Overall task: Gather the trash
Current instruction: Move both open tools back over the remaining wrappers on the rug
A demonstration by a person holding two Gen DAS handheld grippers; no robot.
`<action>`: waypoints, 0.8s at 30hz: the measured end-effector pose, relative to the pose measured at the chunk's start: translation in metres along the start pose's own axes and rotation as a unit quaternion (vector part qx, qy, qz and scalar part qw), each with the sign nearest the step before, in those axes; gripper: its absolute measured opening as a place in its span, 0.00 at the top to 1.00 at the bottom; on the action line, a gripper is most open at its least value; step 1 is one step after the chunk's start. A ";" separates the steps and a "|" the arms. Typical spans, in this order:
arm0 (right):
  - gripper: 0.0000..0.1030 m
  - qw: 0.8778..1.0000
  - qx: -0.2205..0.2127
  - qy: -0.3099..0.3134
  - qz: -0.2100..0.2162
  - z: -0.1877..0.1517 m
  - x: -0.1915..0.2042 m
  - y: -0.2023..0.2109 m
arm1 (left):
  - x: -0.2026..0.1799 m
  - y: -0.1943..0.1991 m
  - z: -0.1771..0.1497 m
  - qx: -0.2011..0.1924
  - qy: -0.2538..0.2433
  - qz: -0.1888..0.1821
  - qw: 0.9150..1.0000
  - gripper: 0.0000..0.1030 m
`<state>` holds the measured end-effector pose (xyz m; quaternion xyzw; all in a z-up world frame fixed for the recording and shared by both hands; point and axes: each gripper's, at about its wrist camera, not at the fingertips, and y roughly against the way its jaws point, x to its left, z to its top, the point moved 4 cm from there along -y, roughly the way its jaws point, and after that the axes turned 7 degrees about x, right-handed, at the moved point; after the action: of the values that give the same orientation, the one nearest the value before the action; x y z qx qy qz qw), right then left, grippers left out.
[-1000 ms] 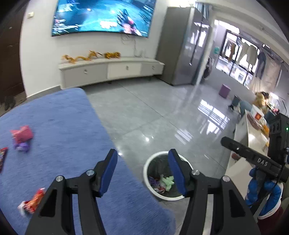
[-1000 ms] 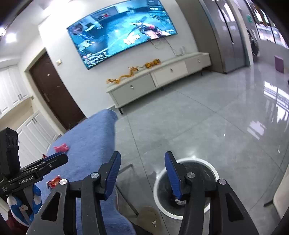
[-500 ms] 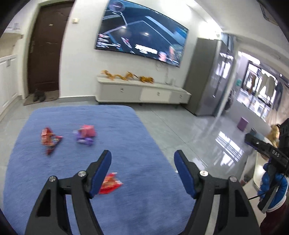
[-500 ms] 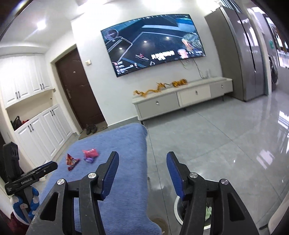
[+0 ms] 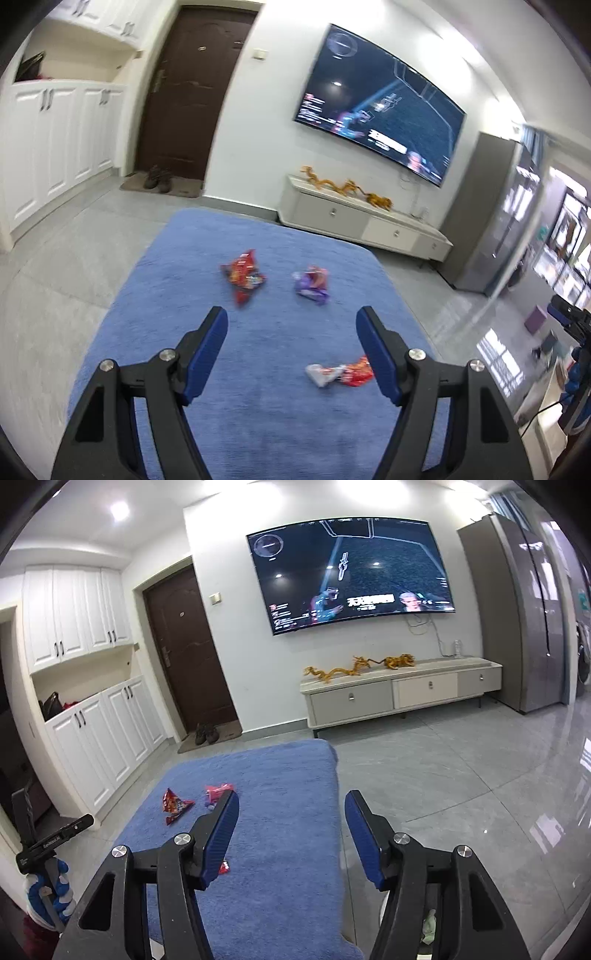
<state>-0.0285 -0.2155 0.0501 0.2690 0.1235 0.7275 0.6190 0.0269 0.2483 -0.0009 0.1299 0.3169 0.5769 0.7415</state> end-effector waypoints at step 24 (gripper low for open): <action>0.36 0.973 0.156 0.087 0.148 -0.026 0.086 -0.148 | 0.040 -0.088 -0.012 0.084 0.052 0.049 0.994 0.31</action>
<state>0.0736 -0.0981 -0.0265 0.3134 0.2477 0.8034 0.4416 0.0932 0.2577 -0.0718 0.1764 0.3956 0.5903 0.6811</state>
